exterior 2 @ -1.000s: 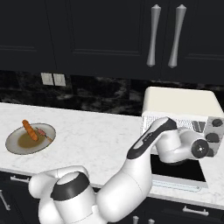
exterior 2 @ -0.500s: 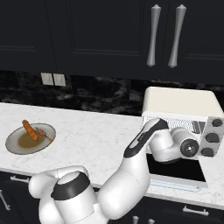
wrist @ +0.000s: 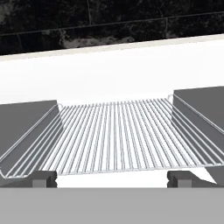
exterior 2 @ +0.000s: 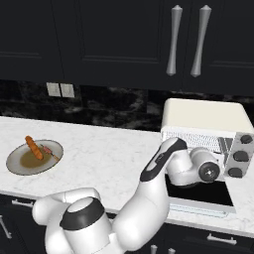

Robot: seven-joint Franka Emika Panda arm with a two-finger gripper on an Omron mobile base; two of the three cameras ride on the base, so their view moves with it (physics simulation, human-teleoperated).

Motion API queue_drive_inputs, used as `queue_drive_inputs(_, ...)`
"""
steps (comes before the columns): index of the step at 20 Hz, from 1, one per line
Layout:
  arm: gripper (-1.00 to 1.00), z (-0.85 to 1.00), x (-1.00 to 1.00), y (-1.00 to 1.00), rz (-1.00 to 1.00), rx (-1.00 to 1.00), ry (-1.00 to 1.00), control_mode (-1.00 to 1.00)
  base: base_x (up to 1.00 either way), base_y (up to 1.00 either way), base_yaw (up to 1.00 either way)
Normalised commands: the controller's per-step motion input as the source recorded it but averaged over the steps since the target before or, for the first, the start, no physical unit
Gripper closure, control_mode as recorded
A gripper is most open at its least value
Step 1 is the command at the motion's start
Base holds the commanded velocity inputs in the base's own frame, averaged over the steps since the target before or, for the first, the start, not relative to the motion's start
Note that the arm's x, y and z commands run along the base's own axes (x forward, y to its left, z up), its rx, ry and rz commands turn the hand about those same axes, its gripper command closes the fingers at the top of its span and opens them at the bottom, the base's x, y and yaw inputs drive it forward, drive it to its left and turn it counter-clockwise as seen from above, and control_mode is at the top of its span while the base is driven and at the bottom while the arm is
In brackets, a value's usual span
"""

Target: Pick up the kebab skewer and baguette bread, and place them inside the toaster oven. Close the toaster oven door and start by setting the timer.

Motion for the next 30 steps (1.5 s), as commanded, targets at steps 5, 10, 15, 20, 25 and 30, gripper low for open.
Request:
queue_drive_inputs(5,-1.0,0.0,0.34,0.0,0.0,0.0,0.0,-1.0,0.0,0.0,0.0)
queue_drive_inputs(10,-1.0,0.0,0.3,0.0,-0.01,0.0,0.0,-1.0,0.0,0.0,0.0)
queue_drive_inputs(15,-1.0,-0.05,0.07,0.0,0.0,-0.05,0.0,-1.0,0.0,0.0,0.0)
queue_drive_inputs(20,-1.0,-0.1,0.12,0.0,0.0,-0.07,0.0,-1.0,0.0,0.0,0.0)
queue_drive_inputs(25,-1.0,-0.01,0.23,0.0,0.0,-0.01,0.0,-1.0,0.0,0.0,0.0)
queue_drive_inputs(30,-1.0,-0.11,0.26,0.0,0.0,0.0,0.0,-1.0,0.0,0.0,0.0)
